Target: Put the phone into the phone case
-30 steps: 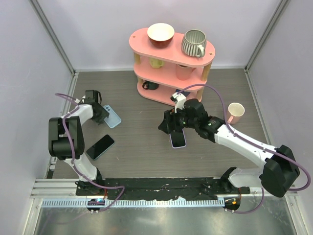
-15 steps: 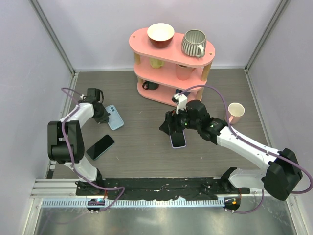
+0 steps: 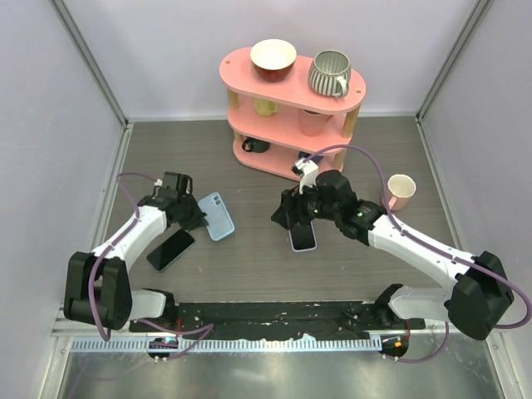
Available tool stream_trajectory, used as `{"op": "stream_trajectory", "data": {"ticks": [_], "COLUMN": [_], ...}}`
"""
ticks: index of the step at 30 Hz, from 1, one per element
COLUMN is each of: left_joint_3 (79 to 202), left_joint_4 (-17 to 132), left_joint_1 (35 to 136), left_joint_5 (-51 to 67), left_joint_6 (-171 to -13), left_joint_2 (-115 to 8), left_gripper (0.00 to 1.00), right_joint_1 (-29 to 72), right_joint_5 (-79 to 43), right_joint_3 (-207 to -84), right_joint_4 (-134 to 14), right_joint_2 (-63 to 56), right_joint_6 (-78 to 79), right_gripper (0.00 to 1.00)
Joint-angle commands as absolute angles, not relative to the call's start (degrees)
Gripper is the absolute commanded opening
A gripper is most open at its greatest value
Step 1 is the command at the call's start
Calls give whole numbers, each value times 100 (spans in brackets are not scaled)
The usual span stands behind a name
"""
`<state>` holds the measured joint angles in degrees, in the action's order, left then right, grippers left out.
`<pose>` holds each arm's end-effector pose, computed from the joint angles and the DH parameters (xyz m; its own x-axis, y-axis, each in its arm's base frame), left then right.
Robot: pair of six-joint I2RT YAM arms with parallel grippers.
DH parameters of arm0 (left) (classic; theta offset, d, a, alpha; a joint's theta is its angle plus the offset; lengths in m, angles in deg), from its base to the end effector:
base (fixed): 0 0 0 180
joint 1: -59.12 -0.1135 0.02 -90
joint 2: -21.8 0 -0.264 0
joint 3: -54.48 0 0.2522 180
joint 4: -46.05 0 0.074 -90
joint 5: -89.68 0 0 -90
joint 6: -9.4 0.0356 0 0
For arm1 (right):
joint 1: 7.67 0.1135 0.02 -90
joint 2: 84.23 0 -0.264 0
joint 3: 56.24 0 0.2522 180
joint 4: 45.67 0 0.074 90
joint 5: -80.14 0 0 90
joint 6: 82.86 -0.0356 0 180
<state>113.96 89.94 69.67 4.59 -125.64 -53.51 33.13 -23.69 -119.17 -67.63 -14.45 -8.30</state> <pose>0.2461 -0.0489 0.2055 -0.7590 -0.5758 -0.3040 -0.4419 0.7984 -0.4090 0.2021 0.1857 0.2788 -0.5628 -0.1443 -0.8139 -0.6673 0.6604 0.3443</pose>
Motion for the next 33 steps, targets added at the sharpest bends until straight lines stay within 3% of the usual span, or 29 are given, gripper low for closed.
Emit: {"op": "stream_trajectory", "data": {"ticks": [1, 12, 17, 18, 21, 22, 27, 30, 33], "left_joint_3": [11474, 12475, 12590, 12582, 12511, 12476, 12546, 12485, 11653], "left_joint_4": [8696, 8837, 8767, 8776, 8960, 8978, 9706, 10532, 10245], "left_joint_1": [7142, 8407, 8478, 8505, 8522, 8522, 8426, 8259, 8014], "left_joint_5": [477, 557, 646, 593, 243, 197, -1022, -2296, -2809], "left_joint_6": [-12747, -11963, -12077, -12190, -12637, -12770, -14166, -16070, -17848], "left_joint_2": [-5255, -6968, -7251, -7251, -7111, -7015, -5952, -5091, -3952], "left_gripper": [0, 0, 0, 10, 59, 65, 86, 98, 96], "right_joint_1": [3311, 3294, 3302, 3302, 3294, 3294, 3294, 3294, 3294], "right_joint_5": [-2305, -2024, -1874, -1874, -1865, -1865, -1865, -1865, -1839], "right_joint_3": [-11948, -11992, -11940, -11940, -11913, -11913, -11904, -11887, -11878], "right_joint_4": [-6514, -6654, -6716, -6734, -6716, -6734, -6734, -6734, -6742], "right_joint_2": [-1489, -1480, -1524, -1532, -1533, -1532, -1550, -1576, -1603], "right_joint_6": [-762, -692, -648, -639, -639, -639, -648, -648, -639], "right_gripper": [73, 73, 73, 73, 74, 73, 74, 74, 74]}}
